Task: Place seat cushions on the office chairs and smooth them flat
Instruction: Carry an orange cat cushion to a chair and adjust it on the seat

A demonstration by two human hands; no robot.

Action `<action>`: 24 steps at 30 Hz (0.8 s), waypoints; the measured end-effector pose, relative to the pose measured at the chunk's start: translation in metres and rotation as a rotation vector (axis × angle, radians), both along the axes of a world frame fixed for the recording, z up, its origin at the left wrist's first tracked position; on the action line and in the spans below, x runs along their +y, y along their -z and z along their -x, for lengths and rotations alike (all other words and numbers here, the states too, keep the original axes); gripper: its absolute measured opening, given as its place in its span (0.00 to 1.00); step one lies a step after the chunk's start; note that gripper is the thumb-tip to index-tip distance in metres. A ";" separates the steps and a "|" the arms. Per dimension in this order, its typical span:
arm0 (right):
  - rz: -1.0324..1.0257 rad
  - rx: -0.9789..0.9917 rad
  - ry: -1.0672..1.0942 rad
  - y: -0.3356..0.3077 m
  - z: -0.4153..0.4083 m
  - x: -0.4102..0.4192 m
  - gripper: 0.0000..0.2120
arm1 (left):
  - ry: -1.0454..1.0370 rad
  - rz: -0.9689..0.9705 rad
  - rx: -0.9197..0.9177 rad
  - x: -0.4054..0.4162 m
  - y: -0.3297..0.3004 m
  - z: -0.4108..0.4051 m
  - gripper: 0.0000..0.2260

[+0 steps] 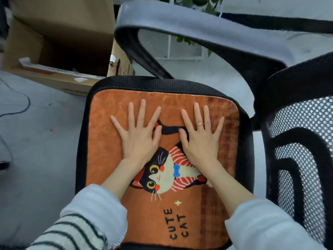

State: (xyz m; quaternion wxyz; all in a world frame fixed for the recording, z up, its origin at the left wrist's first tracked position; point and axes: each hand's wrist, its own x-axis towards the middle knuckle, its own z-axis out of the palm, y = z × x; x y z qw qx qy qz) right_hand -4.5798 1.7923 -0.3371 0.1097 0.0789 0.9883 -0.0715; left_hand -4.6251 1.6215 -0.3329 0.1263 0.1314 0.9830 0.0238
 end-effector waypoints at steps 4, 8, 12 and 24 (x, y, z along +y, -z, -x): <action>-0.013 -0.047 0.134 -0.004 -0.054 0.020 0.25 | -0.163 0.056 -0.068 -0.044 -0.006 -0.029 0.25; -0.077 -0.039 0.144 0.006 -0.066 0.020 0.27 | -0.149 0.085 -0.035 -0.059 0.001 -0.037 0.26; -0.089 0.011 0.152 0.017 -0.061 0.019 0.27 | -0.118 0.060 0.038 -0.057 0.011 -0.031 0.25; -0.041 -0.031 -0.008 0.011 -0.112 -0.055 0.26 | 0.064 -0.034 0.004 -0.023 0.007 -0.125 0.22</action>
